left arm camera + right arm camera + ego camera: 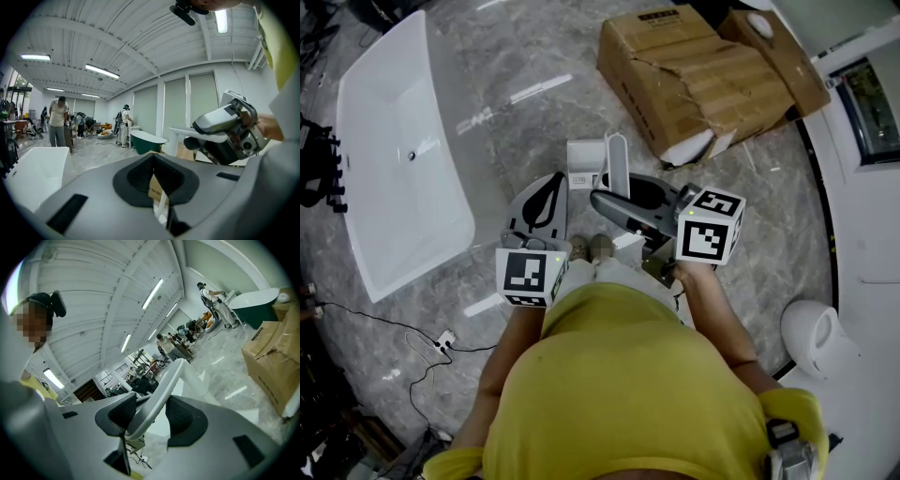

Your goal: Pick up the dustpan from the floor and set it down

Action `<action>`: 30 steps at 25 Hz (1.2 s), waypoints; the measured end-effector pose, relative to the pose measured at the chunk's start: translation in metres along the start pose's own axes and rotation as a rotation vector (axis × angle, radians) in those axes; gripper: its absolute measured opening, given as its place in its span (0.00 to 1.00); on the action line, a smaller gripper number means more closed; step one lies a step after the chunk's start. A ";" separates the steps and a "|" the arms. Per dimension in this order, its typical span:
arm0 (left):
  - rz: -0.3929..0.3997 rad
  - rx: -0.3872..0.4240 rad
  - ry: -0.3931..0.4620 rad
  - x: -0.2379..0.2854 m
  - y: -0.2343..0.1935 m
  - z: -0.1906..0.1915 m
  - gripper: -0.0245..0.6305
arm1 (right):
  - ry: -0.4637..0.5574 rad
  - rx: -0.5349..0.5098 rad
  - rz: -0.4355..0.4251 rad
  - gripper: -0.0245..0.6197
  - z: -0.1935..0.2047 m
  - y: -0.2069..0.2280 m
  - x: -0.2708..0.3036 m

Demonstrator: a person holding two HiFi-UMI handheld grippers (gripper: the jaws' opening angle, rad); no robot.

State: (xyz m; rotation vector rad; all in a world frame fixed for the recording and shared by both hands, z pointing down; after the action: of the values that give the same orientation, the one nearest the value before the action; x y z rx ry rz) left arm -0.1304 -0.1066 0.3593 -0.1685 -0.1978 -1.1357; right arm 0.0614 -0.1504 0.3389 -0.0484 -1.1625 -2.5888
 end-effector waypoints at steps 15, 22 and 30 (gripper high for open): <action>-0.003 -0.001 -0.002 0.005 -0.007 0.001 0.04 | -0.044 0.013 0.018 0.36 0.008 0.016 0.016; -0.008 -0.007 -0.021 0.003 -0.010 0.010 0.04 | -0.078 0.016 0.057 0.35 0.033 0.048 0.032; -0.001 -0.028 -0.074 0.004 -0.014 0.022 0.04 | -0.176 0.019 0.100 0.35 0.076 0.113 0.057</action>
State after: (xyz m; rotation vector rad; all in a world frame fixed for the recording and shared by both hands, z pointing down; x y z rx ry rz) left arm -0.1428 -0.1109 0.3822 -0.2355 -0.2478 -1.1347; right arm 0.0318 -0.1797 0.4806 -0.3279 -1.2113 -2.5258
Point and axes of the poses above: the fingertips, and each gripper's own axes: x forward along the fingers, y to its right, z out of its underside, the point moved 10 cm from there along -x, backward along the fingers
